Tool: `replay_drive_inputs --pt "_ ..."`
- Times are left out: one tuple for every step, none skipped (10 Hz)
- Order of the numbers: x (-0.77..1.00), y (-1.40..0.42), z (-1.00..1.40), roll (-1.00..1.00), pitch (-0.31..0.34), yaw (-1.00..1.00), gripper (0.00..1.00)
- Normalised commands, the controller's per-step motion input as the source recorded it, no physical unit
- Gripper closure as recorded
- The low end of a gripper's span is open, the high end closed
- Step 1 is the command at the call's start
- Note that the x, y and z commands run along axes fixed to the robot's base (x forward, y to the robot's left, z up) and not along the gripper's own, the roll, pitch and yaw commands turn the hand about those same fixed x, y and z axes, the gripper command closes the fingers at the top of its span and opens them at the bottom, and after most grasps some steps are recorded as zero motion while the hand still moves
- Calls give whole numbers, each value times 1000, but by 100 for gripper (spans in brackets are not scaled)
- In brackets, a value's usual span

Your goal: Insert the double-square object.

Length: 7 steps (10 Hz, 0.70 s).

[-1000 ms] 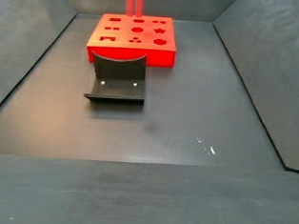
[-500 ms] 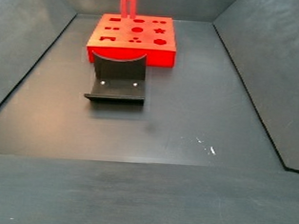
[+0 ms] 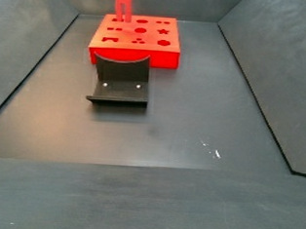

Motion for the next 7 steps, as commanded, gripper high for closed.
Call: replay_drive_inputs --pt "909 0 0 -29 4 -134 100" --pt "849 0 0 -34 0 -140 100" --pt "697 0 -31 0 0 -143 100" --pt "423 23 -100 47 0 -51 100" --pt "74 106 -117 54 0 9 100" --pt "11 71 -134 9 0 217 100" --pt "20 31 -137 46 0 294 100"
